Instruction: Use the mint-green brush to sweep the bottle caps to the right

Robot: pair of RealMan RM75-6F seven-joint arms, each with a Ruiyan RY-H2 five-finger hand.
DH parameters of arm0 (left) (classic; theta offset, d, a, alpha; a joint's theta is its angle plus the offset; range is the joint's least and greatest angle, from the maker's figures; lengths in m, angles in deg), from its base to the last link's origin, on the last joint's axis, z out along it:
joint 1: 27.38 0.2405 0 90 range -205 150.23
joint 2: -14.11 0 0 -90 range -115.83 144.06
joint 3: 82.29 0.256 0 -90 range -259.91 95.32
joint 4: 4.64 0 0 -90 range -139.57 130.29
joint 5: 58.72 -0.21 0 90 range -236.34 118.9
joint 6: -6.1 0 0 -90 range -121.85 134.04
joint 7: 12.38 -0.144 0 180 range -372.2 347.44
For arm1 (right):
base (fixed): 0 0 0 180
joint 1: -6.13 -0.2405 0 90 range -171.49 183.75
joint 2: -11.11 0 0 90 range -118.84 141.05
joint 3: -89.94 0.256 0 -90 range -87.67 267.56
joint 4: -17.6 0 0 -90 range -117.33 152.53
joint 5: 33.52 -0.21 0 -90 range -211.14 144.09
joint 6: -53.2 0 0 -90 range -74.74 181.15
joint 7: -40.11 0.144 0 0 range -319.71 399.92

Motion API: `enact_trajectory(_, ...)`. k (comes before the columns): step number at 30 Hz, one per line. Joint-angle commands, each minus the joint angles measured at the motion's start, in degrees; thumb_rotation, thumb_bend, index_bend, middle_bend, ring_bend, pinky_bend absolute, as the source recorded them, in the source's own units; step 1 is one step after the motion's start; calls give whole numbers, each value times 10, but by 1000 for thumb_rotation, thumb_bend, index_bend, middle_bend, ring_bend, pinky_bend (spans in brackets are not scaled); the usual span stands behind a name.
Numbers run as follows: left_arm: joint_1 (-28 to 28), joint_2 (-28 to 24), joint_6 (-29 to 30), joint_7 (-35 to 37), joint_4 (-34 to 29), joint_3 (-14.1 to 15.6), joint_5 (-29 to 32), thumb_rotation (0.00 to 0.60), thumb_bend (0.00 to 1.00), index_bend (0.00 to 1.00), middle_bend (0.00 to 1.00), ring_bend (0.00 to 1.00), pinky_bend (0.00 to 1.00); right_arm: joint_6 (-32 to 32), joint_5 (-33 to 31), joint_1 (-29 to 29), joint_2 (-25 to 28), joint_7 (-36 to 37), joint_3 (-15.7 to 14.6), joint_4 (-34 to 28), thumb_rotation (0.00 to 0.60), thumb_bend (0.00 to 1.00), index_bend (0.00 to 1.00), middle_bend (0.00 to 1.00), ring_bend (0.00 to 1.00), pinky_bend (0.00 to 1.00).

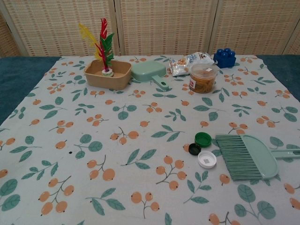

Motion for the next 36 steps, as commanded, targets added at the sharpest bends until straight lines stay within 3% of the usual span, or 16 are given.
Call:
enact_trajectory(1, 0, -1, 0, 1, 0, 0, 0, 600, 386, 0, 0, 0, 99, 3, -1, -1, 0, -2, 0, -1, 600, 208, 0, 0, 0, 0)
enact_trajectory(10, -4, 0, -5, 6, 0, 1, -2, 600, 386, 0, 0, 0, 99, 20, 22, -17, -28, -41, 4, -4, 600, 209, 0, 0, 0, 0)
enact_trajectory(16, -8, -2, -7, 15, -1, 1, -4, 600, 386, 0, 0, 0, 99, 124, 2, -69, -68, -160, 25, -55, 600, 209, 0, 0, 0, 0)
enact_trajectory(21, -9, -5, -7, 20, -2, 1, -2, 600, 385, 0, 0, 0, 100, 214, -74, -110, -128, -288, 58, -62, 600, 208, 50, 0, 0, 0)
enact_trajectory(27, -8, -6, -7, 21, -2, 2, -1, 600, 385, 0, 0, 0, 102, 246, -143, -142, -207, -370, 92, -25, 600, 209, 138, 82, 0, 0)
enact_trajectory(36, -9, -7, -6, 26, 0, 2, -1, 600, 386, 0, 0, 0, 103, 270, -202, -175, -299, -374, 106, 84, 600, 224, 230, 176, 0, 0)
